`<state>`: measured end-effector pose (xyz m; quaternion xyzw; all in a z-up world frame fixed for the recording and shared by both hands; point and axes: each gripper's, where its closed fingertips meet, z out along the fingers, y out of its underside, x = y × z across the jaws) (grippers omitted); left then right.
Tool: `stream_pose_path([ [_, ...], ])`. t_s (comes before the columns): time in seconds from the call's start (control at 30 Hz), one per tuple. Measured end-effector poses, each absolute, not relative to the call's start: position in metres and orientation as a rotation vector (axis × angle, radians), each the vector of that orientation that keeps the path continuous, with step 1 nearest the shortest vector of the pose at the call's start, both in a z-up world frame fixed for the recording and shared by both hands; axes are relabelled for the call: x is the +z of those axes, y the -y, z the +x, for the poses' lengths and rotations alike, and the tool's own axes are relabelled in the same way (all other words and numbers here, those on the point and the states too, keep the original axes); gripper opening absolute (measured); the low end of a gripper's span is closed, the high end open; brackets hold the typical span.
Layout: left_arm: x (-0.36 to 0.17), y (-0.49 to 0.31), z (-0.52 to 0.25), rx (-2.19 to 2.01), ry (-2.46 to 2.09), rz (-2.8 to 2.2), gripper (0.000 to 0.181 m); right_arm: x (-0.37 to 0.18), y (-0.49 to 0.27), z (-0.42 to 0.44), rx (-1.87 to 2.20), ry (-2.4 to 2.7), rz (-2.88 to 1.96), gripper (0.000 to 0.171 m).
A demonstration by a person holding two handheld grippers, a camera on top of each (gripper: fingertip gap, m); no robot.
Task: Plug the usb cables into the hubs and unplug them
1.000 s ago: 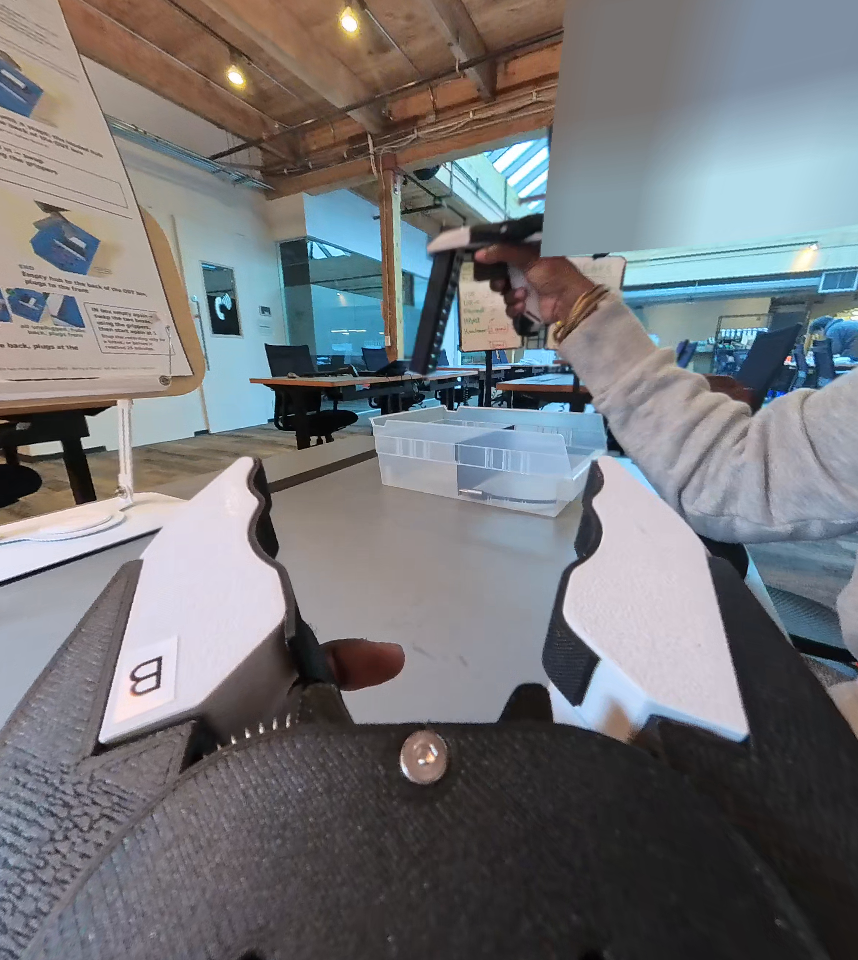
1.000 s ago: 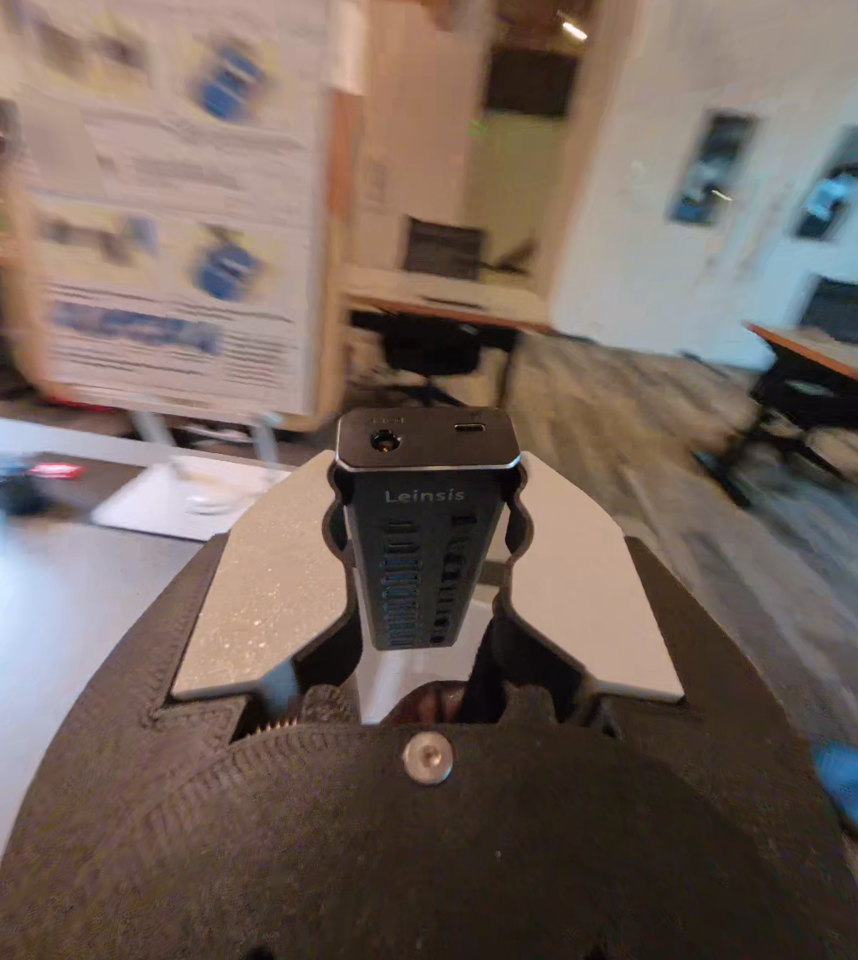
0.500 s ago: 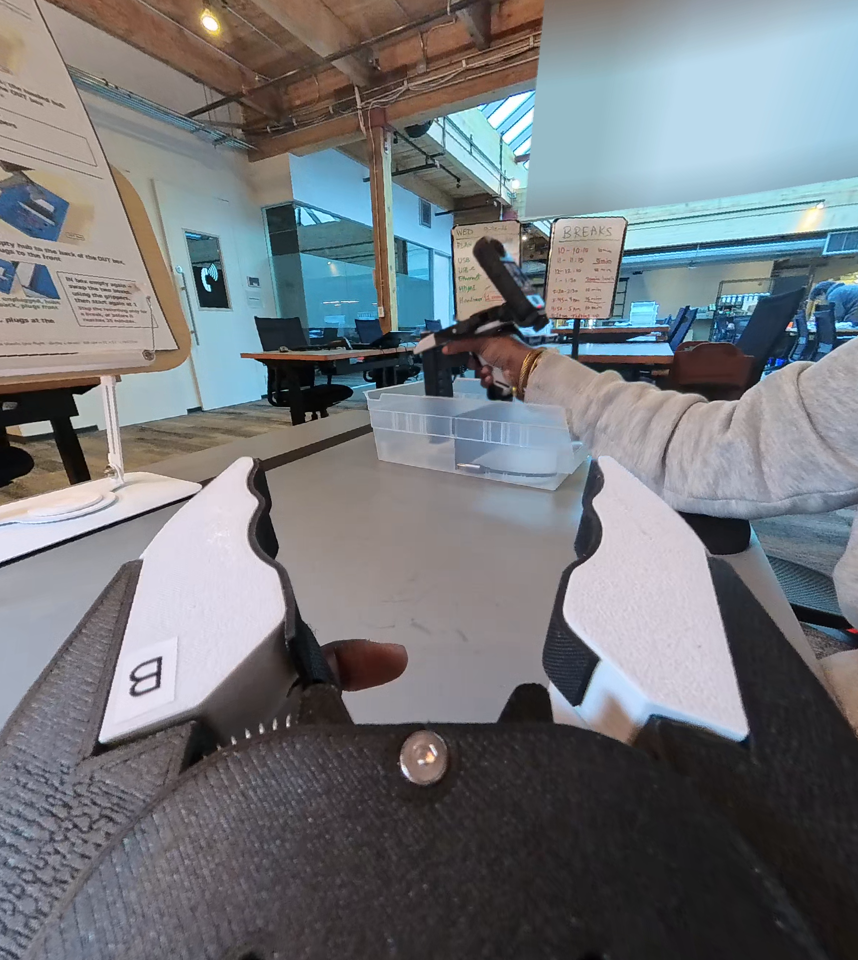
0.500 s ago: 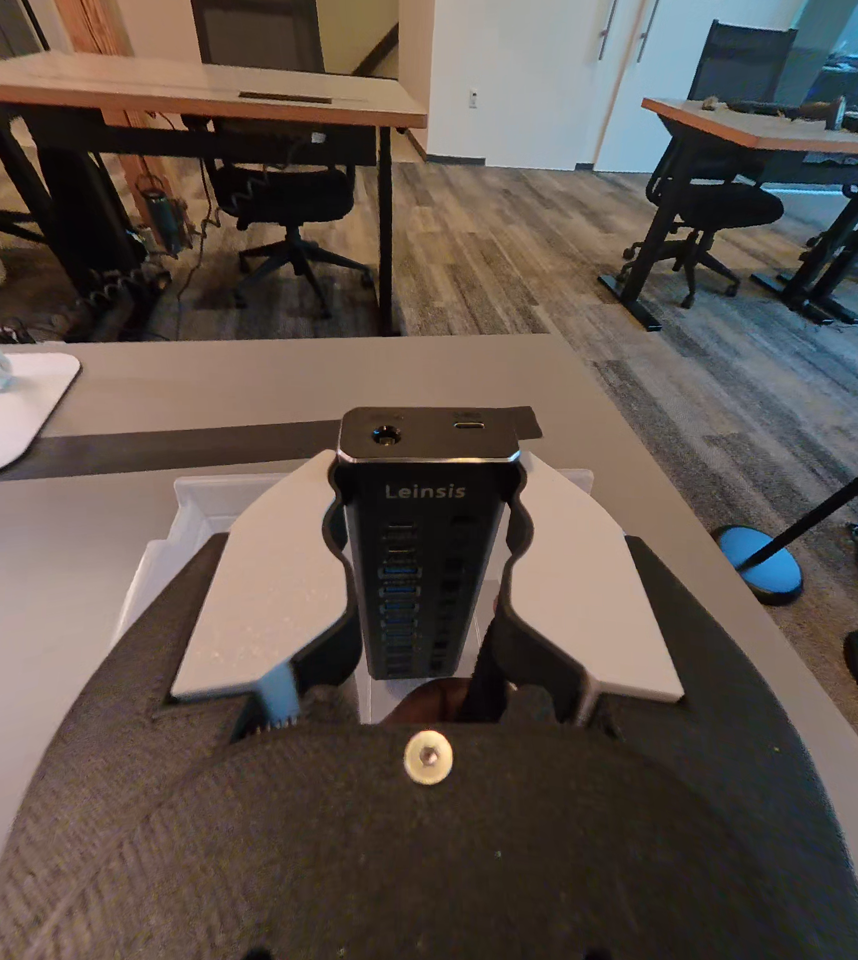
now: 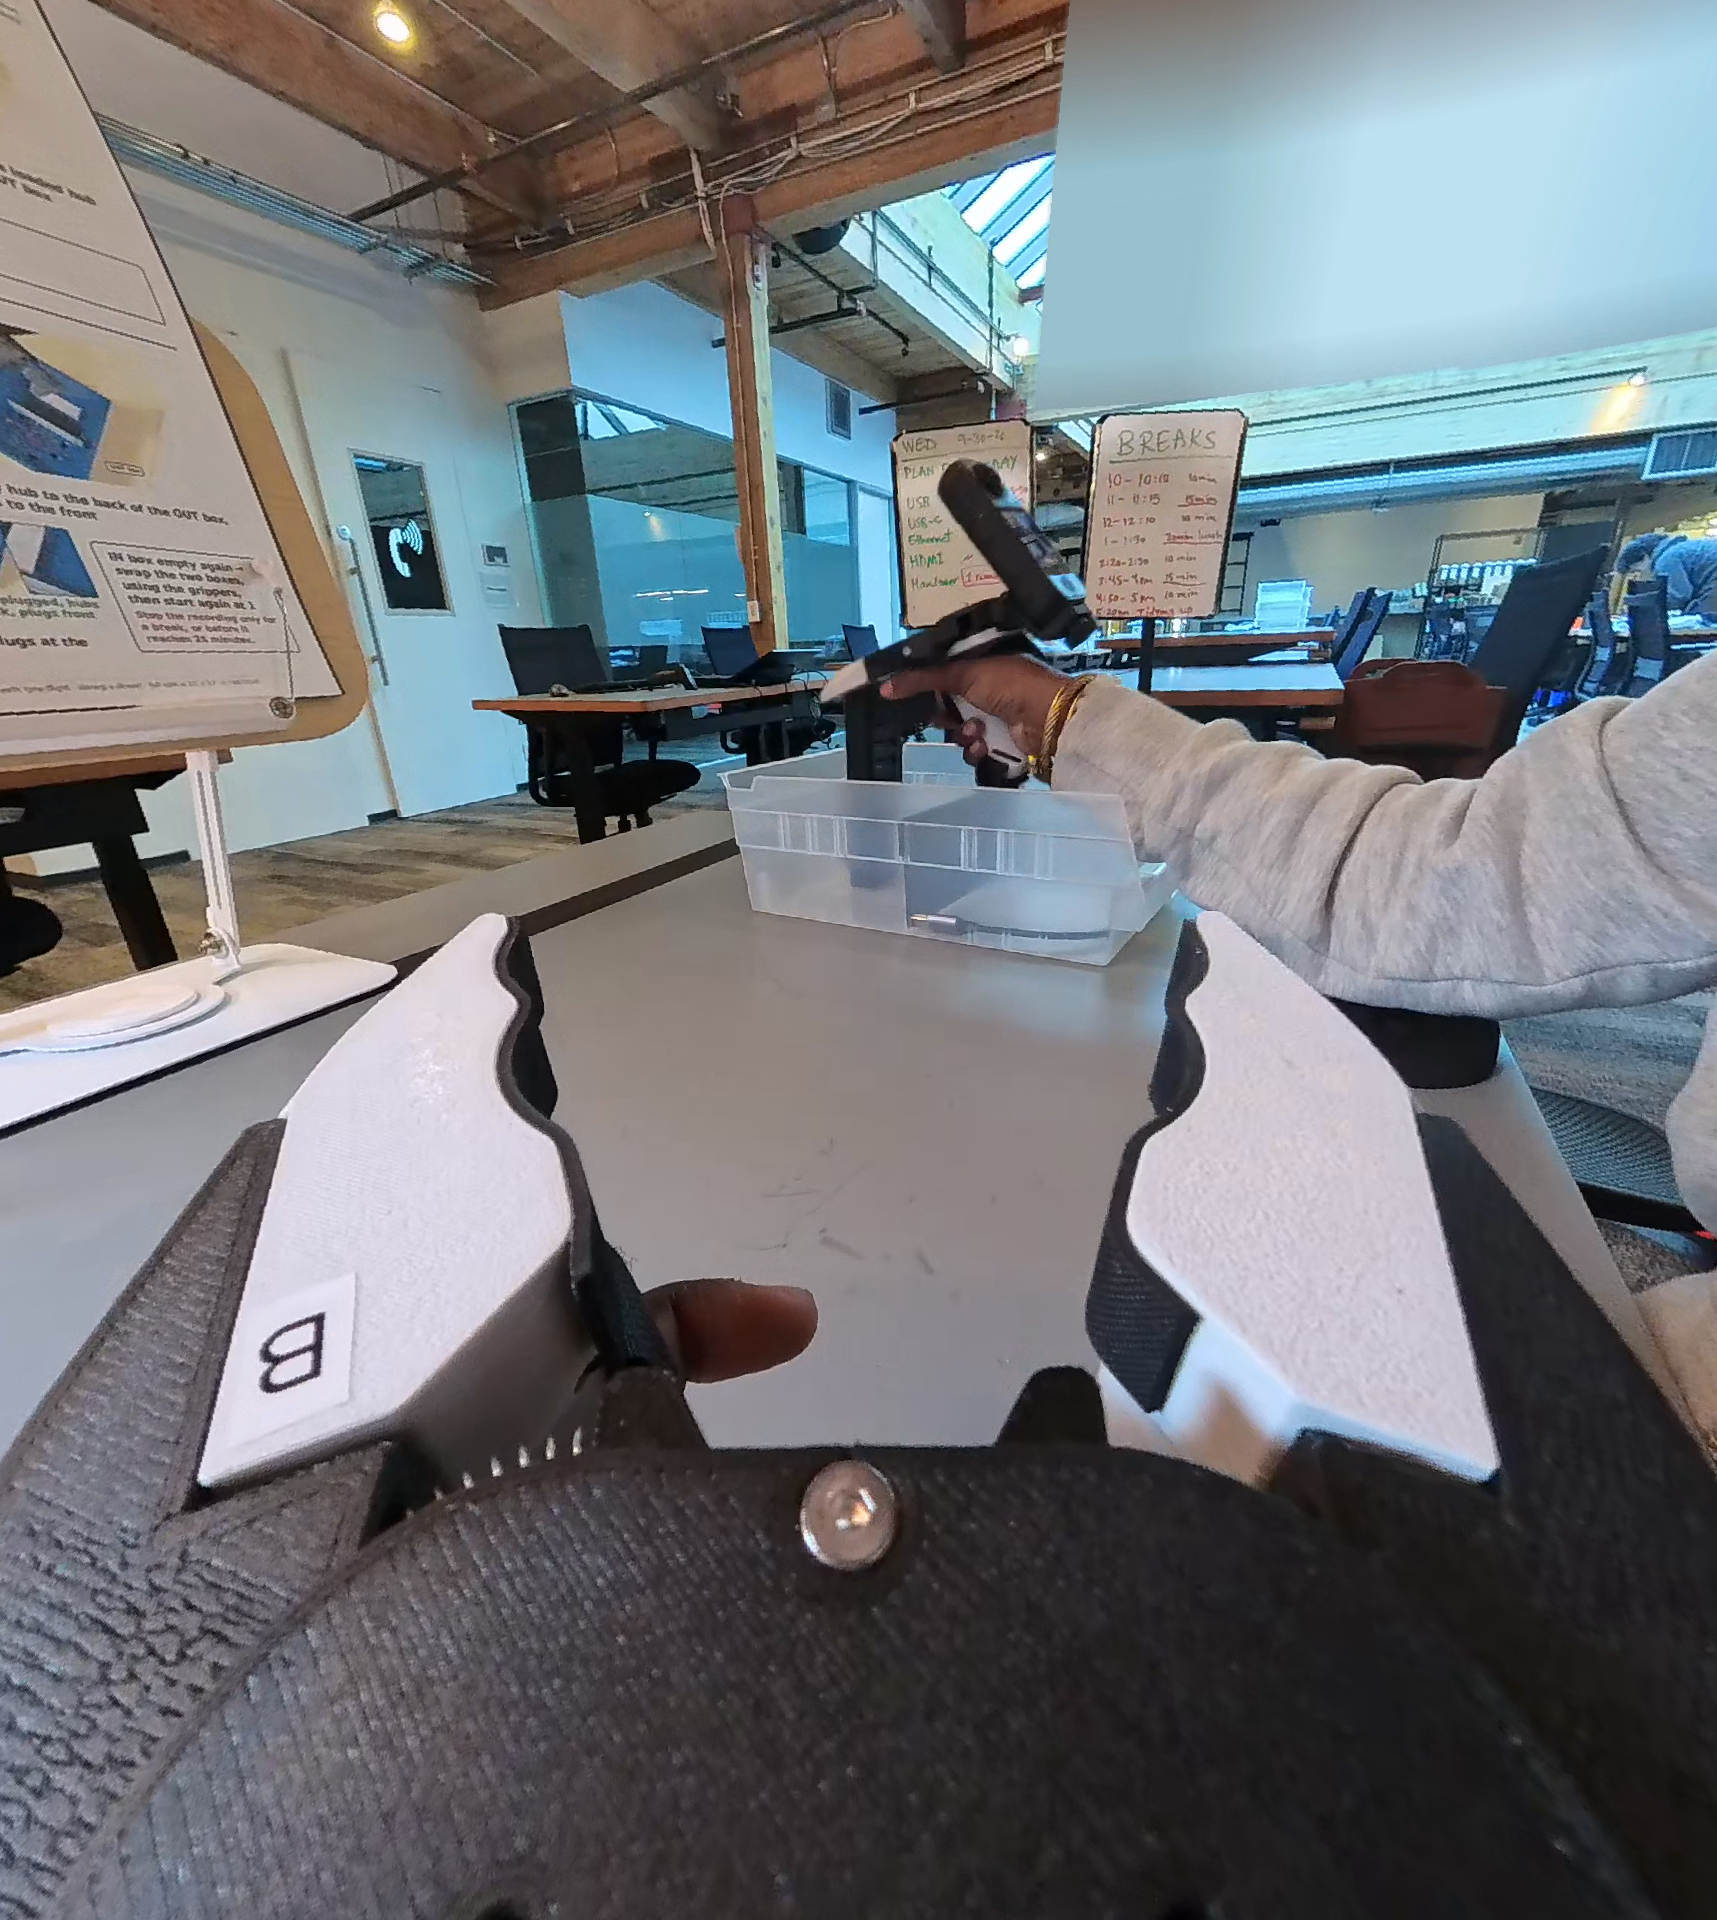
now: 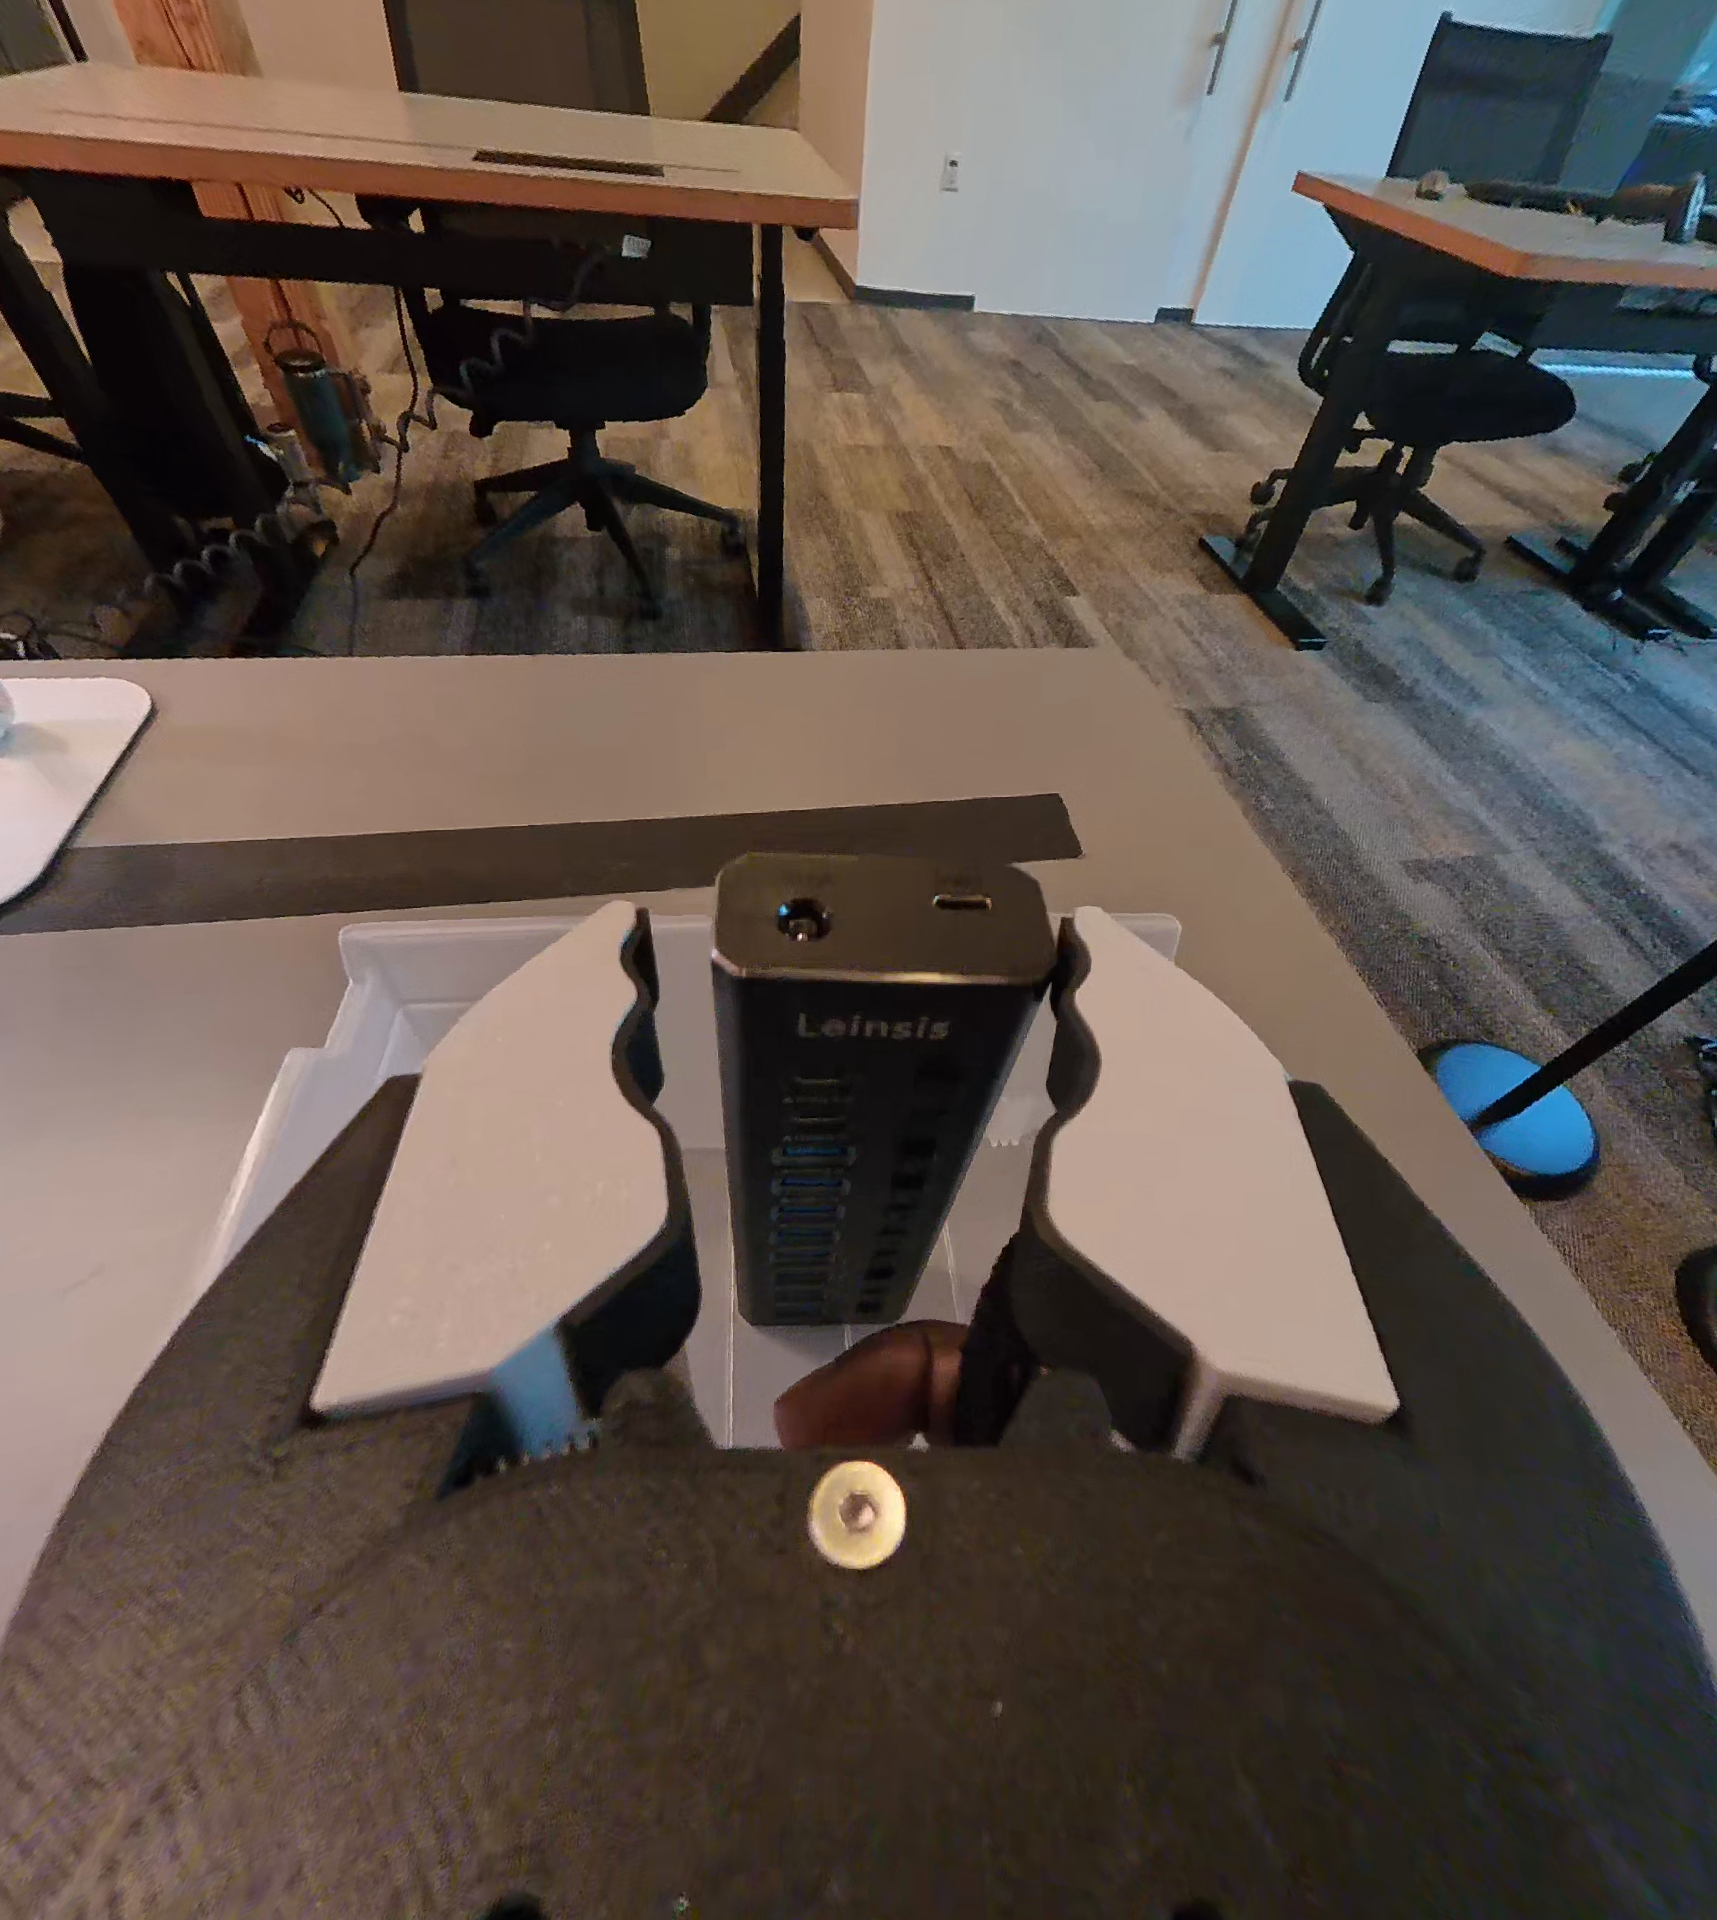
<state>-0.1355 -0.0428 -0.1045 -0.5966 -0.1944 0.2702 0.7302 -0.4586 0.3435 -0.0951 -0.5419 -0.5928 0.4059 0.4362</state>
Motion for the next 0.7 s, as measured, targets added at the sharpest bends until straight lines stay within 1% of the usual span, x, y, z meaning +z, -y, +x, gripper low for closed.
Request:
stream_pose_path([
  [0.13, -0.103, 0.044, -0.135, 0.593, 0.427, -1.303, 0.114, -0.082, -0.342, -0.455, 1.036, 1.457, -1.312, 0.078],
  [0.2, -0.103, 0.044, -0.135, 0.593, 0.426, -1.302, 0.114, -0.072, -0.343, -0.453, 1.055, 1.433, -1.301, 0.084],
  [0.33, -0.102, 0.044, -0.135, 0.591, 0.427, -1.301, 0.114, -0.044, -0.348, -0.443, 1.135, 1.344, -1.284, 0.094],
  [0.53, -0.101, 0.044, -0.135, 0.591, 0.424, -1.298, 0.114, 0.002, -0.353, -0.423, 1.286, 1.192, -1.203, 0.105],
  [0.6, -0.100, 0.045, -0.134, 0.589, 0.426, -1.289, 0.114, 0.020, -0.351, -0.413, 1.360, 1.130, -1.145, 0.105],
  [0.7, -0.094, 0.050, -0.136, 0.593, 0.444, -1.240, 0.113, 0.046, -0.340, -0.397, 1.506, 1.095, -1.030, 0.093],
])
